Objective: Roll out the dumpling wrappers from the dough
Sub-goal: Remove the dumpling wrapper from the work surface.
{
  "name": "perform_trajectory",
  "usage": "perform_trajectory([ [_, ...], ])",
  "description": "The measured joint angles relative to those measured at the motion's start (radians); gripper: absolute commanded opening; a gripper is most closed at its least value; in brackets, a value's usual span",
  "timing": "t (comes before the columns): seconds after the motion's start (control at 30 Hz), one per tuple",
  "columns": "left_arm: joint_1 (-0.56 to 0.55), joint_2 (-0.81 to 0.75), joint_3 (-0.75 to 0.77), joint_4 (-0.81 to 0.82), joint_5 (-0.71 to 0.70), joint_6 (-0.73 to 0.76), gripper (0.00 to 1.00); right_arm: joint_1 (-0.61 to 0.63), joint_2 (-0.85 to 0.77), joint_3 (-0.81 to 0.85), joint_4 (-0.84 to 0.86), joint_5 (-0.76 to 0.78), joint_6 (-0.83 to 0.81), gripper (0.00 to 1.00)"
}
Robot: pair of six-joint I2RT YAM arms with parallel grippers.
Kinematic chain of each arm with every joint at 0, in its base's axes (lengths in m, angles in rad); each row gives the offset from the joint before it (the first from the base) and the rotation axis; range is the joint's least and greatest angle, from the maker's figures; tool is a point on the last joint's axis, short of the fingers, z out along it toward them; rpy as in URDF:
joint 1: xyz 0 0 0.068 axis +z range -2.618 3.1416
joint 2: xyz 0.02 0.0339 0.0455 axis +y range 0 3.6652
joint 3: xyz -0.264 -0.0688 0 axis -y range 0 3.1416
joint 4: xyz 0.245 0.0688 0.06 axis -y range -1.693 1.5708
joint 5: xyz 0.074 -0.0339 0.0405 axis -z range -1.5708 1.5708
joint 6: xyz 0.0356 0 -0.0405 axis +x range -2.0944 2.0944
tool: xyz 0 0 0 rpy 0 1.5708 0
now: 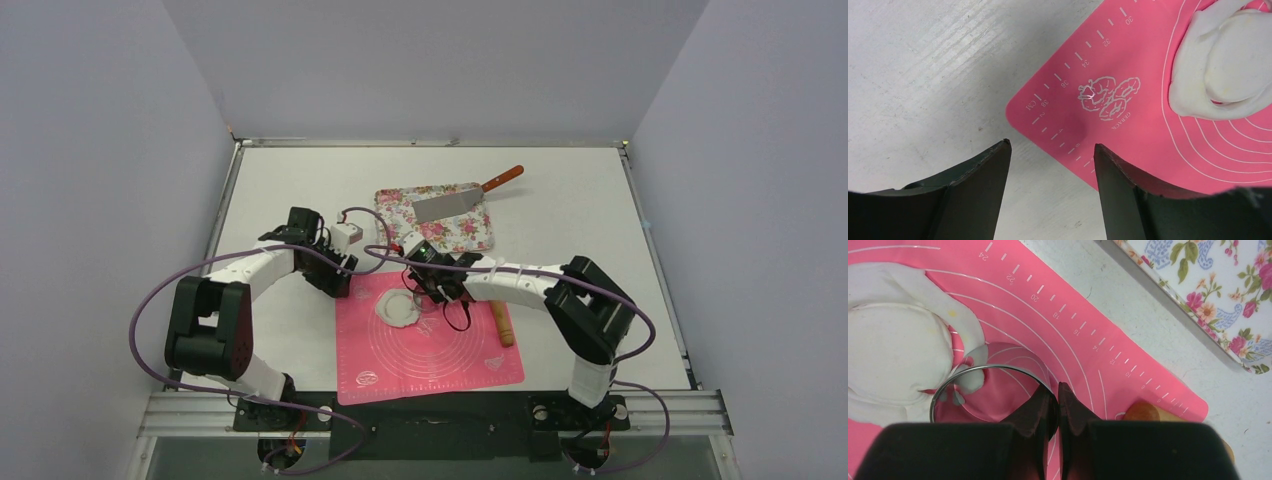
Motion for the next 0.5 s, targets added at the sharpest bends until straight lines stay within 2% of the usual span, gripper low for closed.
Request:
perform_trajectory([
  [0.5, 0.001, -0.003, 0.001, -0.002, -0.017, -0.004, 0.61, 0.013, 0.09, 0.124, -0.084, 0.064, -0.021, 0.0],
])
